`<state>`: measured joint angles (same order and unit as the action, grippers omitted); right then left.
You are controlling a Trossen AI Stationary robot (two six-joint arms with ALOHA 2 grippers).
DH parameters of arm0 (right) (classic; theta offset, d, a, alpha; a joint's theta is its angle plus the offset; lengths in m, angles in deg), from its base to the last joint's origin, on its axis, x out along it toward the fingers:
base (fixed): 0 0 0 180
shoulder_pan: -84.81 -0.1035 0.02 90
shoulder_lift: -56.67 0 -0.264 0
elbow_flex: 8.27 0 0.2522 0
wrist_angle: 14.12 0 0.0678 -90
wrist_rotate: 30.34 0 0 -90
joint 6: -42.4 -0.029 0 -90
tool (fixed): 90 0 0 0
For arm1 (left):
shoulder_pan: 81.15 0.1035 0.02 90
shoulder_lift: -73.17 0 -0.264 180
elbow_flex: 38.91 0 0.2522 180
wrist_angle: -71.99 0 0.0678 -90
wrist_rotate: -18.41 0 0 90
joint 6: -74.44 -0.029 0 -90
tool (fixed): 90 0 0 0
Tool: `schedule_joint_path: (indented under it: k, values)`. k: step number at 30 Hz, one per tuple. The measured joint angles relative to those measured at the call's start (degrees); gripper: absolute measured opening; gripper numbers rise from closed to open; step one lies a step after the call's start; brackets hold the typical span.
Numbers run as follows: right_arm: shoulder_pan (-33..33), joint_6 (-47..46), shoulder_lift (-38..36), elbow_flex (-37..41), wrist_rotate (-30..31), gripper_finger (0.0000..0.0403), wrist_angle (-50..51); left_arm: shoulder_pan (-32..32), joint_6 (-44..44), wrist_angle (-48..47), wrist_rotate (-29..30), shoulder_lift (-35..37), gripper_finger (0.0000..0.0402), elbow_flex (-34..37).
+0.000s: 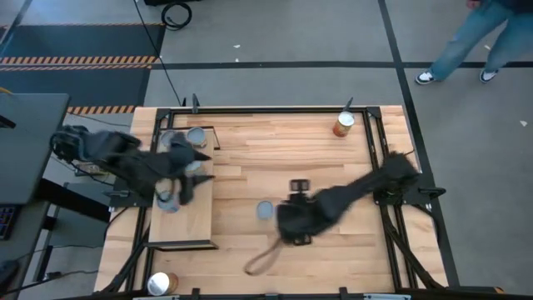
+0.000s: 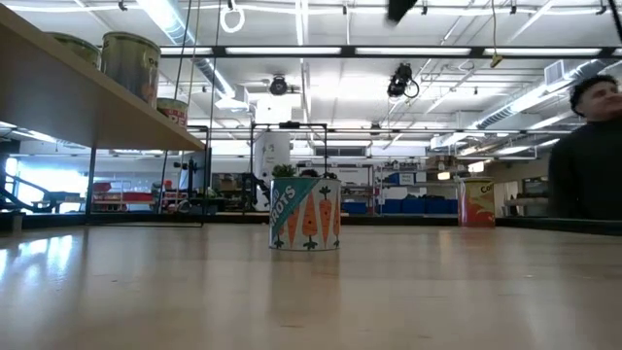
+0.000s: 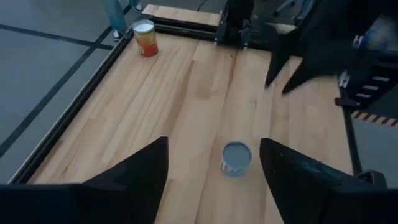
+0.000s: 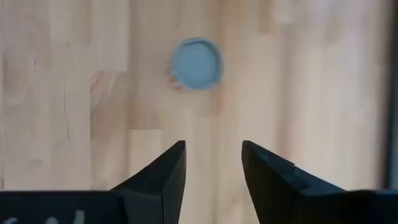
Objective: Pick and place cans onto a shelf
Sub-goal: Put the canned carrots on the shelf
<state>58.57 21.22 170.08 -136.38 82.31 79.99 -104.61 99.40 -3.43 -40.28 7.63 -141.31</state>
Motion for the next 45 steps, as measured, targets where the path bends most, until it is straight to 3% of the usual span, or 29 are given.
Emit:
schedule_joint_path:
  k: [3,6,10,16,30,45]
  values:
    - [-4.3,-8.1,-6.7,4.1,7.4,0.0163,0.4,1.6,-1.2,3.9,-0.3,-5.3,0.0262,0.0]
    - [-7.5,-19.1,-12.7,8.9,12.2,0.0168,0.4,4.0,-2.9,7.3,-5.8,-10.7,0.0271,0.0]
    - [-10.7,-31.0,-18.2,15.9,13.5,0.0181,0.0,6.9,-4.7,8.1,-14.1,-18.8,0.0304,0.0]
    - [-13.7,-40.4,-21.5,25.4,13.2,0.0208,-2.5,8.2,-9.2,9.4,-15.1,-30.4,0.0347,0.0]
    - [-15.2,-42.4,-21.6,32.9,11.2,0.0287,-9.0,9.5,-12.3,10.4,-21.0,-43.5,0.0353,0.0]
    - [-15.2,-42.3,-21.6,32.9,11.3,0.0335,-8.9,10.2,-29.8,5.9,-23.9,-47.2,0.0353,0.0]
